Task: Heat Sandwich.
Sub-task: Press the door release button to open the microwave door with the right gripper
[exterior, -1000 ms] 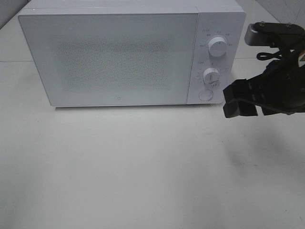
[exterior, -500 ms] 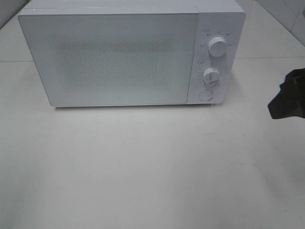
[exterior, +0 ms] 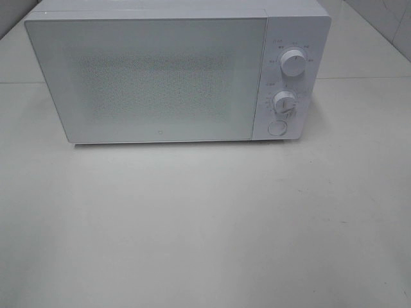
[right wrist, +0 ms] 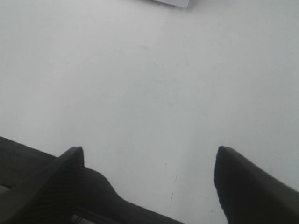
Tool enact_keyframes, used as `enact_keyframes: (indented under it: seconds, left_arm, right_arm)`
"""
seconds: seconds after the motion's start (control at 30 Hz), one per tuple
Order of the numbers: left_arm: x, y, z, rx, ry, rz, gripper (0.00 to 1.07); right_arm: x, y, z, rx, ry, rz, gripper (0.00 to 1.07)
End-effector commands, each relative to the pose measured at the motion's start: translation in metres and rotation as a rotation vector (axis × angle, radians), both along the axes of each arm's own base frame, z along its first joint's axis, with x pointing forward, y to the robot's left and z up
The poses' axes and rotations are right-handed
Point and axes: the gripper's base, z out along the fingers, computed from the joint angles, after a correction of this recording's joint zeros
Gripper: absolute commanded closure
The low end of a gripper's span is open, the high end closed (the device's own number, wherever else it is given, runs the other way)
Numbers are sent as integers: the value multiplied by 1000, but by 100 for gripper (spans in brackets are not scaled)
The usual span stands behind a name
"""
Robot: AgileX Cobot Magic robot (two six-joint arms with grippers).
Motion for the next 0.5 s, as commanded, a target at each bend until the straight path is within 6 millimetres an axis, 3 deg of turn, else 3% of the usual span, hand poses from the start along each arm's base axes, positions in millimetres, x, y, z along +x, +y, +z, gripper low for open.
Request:
enact_keyframes:
  seconds: [0.03,0.07,0.23,0.5]
  left_arm:
    - [-3,-1,0,-7,-32,-2,3]
    - [-3,-1,0,-7,-32,-2,3]
    - [-3,-1,0,-7,-32,-2,3]
    - [-3,-1,0,-7,-32,-2,3]
  right_arm:
    - [-20,-8,-3,3,-61,13,32]
    - [-32,-12,-7,15,-93,13,32]
    - [-51,-20,-21,30,-144,-16,32]
    - [-71,-29,-37,37,-215,-144,32]
